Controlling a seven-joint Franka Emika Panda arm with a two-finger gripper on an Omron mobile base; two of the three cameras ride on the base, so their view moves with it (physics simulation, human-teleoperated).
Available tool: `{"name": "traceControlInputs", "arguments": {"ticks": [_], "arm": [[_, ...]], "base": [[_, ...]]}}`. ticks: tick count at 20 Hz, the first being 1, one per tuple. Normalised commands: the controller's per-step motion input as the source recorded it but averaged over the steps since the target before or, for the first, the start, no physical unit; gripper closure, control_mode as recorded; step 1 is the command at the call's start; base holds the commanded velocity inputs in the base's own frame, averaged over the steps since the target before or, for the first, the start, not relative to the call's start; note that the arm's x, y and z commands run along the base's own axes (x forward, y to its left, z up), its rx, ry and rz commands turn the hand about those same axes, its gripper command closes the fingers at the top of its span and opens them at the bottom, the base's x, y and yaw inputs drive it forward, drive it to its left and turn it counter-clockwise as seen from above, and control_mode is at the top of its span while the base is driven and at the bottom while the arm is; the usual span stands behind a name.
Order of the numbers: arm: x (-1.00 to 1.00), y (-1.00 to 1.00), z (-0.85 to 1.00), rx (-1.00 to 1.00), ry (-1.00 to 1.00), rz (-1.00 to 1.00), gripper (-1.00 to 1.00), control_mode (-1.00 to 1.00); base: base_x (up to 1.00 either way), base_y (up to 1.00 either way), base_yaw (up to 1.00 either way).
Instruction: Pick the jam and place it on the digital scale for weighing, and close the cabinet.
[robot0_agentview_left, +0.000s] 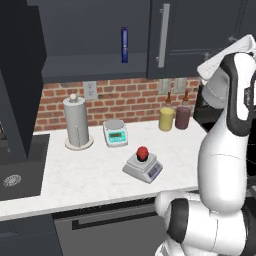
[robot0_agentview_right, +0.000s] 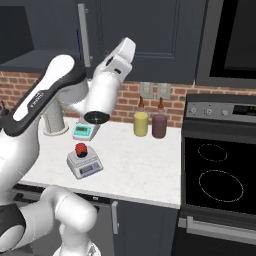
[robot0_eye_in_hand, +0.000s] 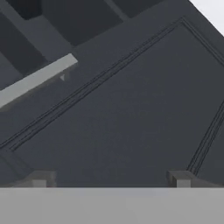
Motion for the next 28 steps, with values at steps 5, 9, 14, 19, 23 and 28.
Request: {"name": "traceControlInputs", "arguments": {"ticks": [5,9,14,19,23,28], "arm": [[-0.99,0.39,0.13,-0.63,-0.08,0.0,-1.0,-1.0],[-0.64,0.74,0.01,-0.79,0.0,0.0,-1.0,-1.0],[-0.1,1.0,0.0,-0.72,0.1,0.01,-1.0,-1.0],[0.0,1.0,-0.01,-0.58,0.02,0.01,-1.0,-1.0],[0.0,1.0,-0.45,-0.21,-0.02,0.0,-1.0,-1.0],[0.0,0.96,-0.97,0.08,-0.11,0.0,-1.0,-1.0]], "base": [[0.0,0.0,0.0],[0.0,0.0,0.0],[0.0,0.0,0.0],[0.0,0.0,0.0],[0.0,0.0,0.0],[0.0,0.0,0.0]]}}
